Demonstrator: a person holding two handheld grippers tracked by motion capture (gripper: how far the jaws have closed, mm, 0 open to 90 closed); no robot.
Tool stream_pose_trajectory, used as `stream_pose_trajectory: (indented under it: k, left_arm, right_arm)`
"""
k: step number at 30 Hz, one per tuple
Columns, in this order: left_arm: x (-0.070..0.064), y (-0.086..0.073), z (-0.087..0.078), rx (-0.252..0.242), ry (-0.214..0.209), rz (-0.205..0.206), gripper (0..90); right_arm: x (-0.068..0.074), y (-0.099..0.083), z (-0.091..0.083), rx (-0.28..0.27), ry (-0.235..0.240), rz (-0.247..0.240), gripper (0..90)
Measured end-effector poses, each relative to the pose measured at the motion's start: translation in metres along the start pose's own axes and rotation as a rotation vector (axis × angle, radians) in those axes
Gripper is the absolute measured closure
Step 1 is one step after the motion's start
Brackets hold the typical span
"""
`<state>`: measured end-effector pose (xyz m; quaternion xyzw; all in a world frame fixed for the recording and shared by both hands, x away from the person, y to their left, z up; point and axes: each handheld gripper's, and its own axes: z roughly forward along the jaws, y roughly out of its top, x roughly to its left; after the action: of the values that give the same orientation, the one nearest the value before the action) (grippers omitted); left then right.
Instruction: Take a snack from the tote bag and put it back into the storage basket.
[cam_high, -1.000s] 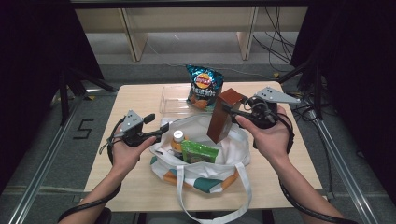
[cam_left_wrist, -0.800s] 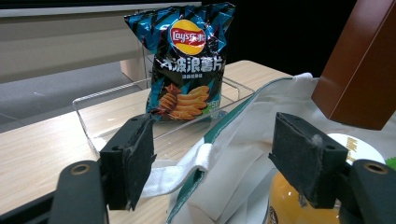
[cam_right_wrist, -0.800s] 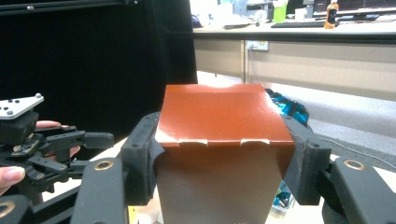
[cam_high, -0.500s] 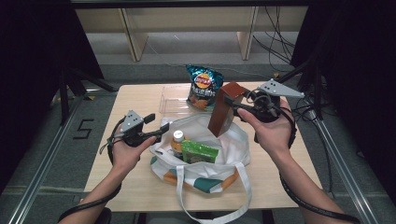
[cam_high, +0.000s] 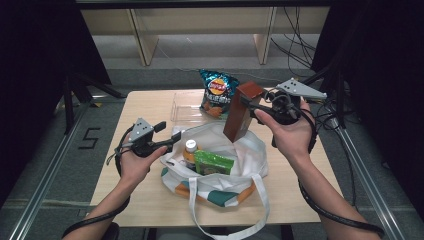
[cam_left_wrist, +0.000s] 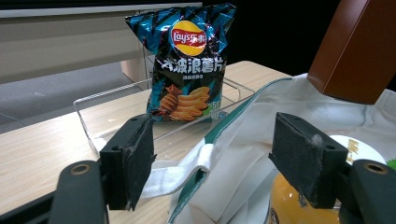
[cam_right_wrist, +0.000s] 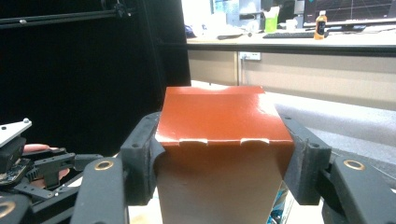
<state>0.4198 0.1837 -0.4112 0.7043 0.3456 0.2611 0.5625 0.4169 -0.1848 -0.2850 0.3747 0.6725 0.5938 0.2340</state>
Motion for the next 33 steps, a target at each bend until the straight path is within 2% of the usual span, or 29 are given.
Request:
stream_pose_trajectory:
  k: [2, 7, 14, 15, 18, 20, 24, 25, 27, 29, 33]
  left_arm:
    - [0.0, 0.0, 0.0, 0.0, -0.001, -0.001, 29.0]
    - [0.0, 0.001, 0.0, 0.0, -0.001, 0.013, 29.1]
    - [0.0, 0.001, 0.0, -0.002, -0.001, 0.001, 29.0]
    - [0.0, 0.001, 0.0, -0.002, -0.001, 0.003, 29.1]
    - [0.0, 0.0, 0.0, -0.002, -0.002, 0.003, 29.1]
    - [0.0, 0.001, 0.0, -0.001, -0.001, 0.005, 29.0]
    - [0.0, 0.001, 0.0, -0.003, -0.001, 0.0, 29.0]
    - [0.0, 0.001, 0.0, -0.004, -0.001, 0.0, 29.0]
    - [0.0, 0.001, -0.001, -0.005, 0.0, -0.002, 29.1]
    - [0.0, 0.001, -0.001, -0.005, 0.0, -0.001, 29.0]
    - [0.0, 0.001, 0.0, -0.005, 0.0, 0.0, 29.0]
  right_arm:
    - [-0.001, 0.002, 0.001, -0.011, -0.001, -0.015, 39.7]
    - [0.0, 0.009, -0.001, -0.023, -0.001, -0.012, 39.7]
    - [0.001, 0.015, 0.0, -0.036, -0.006, -0.01, 39.7]
    - [0.0, 0.016, 0.001, -0.04, -0.01, -0.025, 39.7]
    - [0.0, 0.017, 0.002, -0.035, -0.015, -0.007, 39.7]
    - [-0.002, 0.018, 0.003, -0.04, -0.019, -0.023, 39.7]
    - [-0.002, 0.021, 0.006, -0.048, -0.024, -0.014, 39.7]
    - [-0.004, 0.022, 0.007, -0.054, -0.023, -0.029, 39.7]
    - [-0.004, 0.023, 0.009, -0.05, -0.028, -0.014, 39.7]
    - [-0.005, 0.023, 0.011, -0.059, -0.032, -0.031, 39.7]
    - [-0.007, 0.024, 0.014, -0.061, -0.037, -0.019, 39.7]
